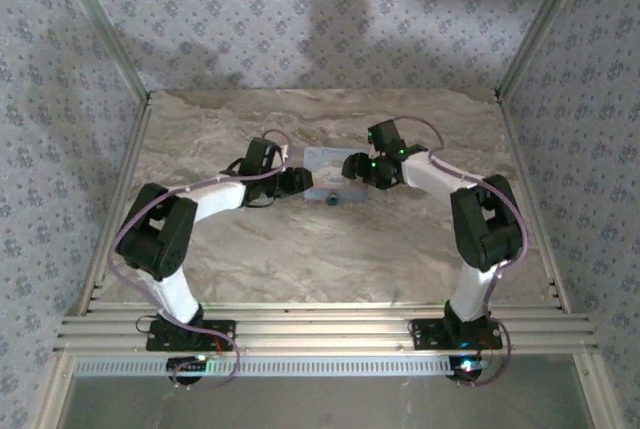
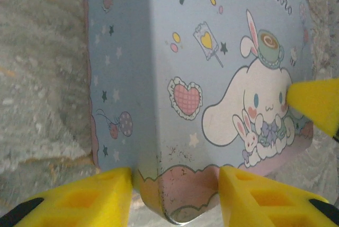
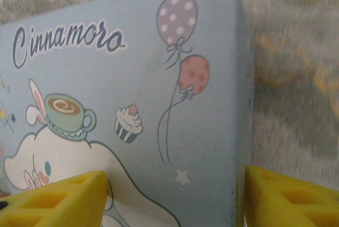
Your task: Unlock the padlock with the key
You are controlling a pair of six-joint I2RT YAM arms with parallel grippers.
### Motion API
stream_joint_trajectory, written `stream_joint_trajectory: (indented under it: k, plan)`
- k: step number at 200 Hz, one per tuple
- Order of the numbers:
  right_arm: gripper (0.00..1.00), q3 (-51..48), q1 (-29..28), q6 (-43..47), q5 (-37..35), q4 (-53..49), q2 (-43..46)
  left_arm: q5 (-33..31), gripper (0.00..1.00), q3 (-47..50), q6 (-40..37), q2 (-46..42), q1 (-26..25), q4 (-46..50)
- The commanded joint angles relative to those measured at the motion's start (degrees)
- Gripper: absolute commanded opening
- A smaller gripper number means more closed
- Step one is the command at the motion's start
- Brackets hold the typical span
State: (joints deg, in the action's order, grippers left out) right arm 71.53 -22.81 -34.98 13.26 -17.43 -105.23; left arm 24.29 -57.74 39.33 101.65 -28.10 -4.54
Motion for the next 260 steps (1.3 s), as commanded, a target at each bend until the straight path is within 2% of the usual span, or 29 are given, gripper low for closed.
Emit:
stream_joint_trajectory:
  k: [1,62,94,129,163,210,260]
  plan:
    - [0.66,5.76,1.51,3.00,6.95,-1.79,-4.89,1.91,0.46,-5.26,-0.99,4.50,-1.89,0.93]
    - [0.69,15.27,6.31,3.61,8.18,-3.96,-11.26,1.44,0.46,-18.16,-3.05,14.72,-0.79,3.72]
    - [0.75,17.54,6.65,3.76,7.18,-5.98,-11.09,1.06,0.47,-25.49,-4.80,18.61,0.51,7.13]
    - [0.84,18.78,6.93,5.11,1.61,-10.46,-7.00,-1.53,0.50,-26.81,-8.71,14.21,3.98,12.40]
    - [0.86,15.42,6.87,5.46,-4.02,-10.01,-0.14,-8.62,0.53,-31.82,-14.44,10.97,10.38,27.01]
    - [0.86,9.33,3.80,5.20,-6.90,-8.04,6.09,-12.28,0.52,-44.90,-17.66,19.45,17.55,40.89]
    - [0.86,6.35,-2.53,4.87,-9.42,-7.53,7.58,-12.72,0.45,-58.63,-19.47,29.34,18.77,46.58]
